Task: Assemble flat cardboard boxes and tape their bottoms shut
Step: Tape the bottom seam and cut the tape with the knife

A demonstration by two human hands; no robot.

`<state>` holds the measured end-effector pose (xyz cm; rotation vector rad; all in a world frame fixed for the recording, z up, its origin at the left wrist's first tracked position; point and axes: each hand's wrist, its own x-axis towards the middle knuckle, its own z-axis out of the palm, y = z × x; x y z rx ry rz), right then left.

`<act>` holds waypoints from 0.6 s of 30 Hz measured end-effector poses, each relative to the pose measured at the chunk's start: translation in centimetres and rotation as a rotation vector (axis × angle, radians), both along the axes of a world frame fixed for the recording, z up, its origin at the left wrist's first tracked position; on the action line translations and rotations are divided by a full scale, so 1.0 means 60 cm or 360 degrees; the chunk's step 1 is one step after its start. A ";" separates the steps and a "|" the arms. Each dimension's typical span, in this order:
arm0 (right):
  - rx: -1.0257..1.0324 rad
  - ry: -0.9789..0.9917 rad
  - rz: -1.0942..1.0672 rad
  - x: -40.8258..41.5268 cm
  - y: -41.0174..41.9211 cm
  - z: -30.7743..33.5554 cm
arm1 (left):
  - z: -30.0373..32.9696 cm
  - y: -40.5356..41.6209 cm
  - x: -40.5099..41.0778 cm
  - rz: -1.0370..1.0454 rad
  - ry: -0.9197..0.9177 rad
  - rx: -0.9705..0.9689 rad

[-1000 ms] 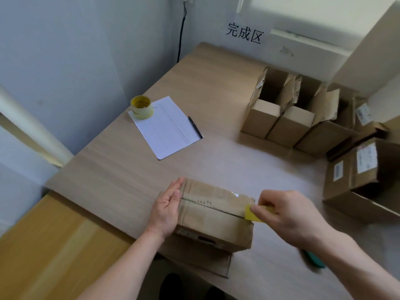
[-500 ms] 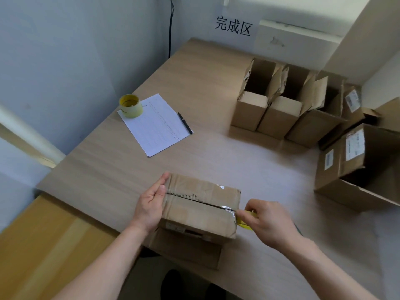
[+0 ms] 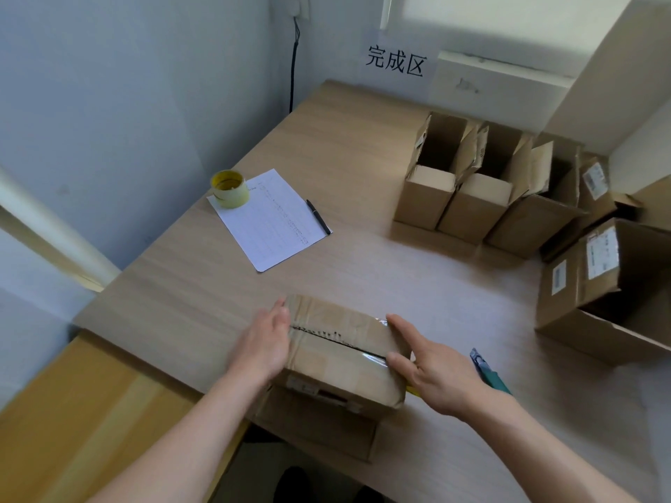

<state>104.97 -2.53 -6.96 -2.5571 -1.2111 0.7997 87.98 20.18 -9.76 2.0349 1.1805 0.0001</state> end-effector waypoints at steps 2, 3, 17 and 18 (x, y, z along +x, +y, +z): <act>-0.0004 0.0027 -0.0075 -0.007 0.002 0.000 | 0.015 -0.023 0.018 -0.0344 0.0338 0.0676; 0.0002 0.0047 -0.0123 -0.011 0.002 0.001 | 0.018 -0.045 0.030 -0.0515 0.0309 0.0764; 0.0238 0.0165 -0.1001 -0.082 0.016 -0.016 | 0.020 -0.012 0.059 -0.0516 0.0042 0.0809; 0.0260 0.0172 -0.1069 -0.087 0.017 -0.016 | 0.011 -0.039 0.059 -0.0632 0.0083 0.0800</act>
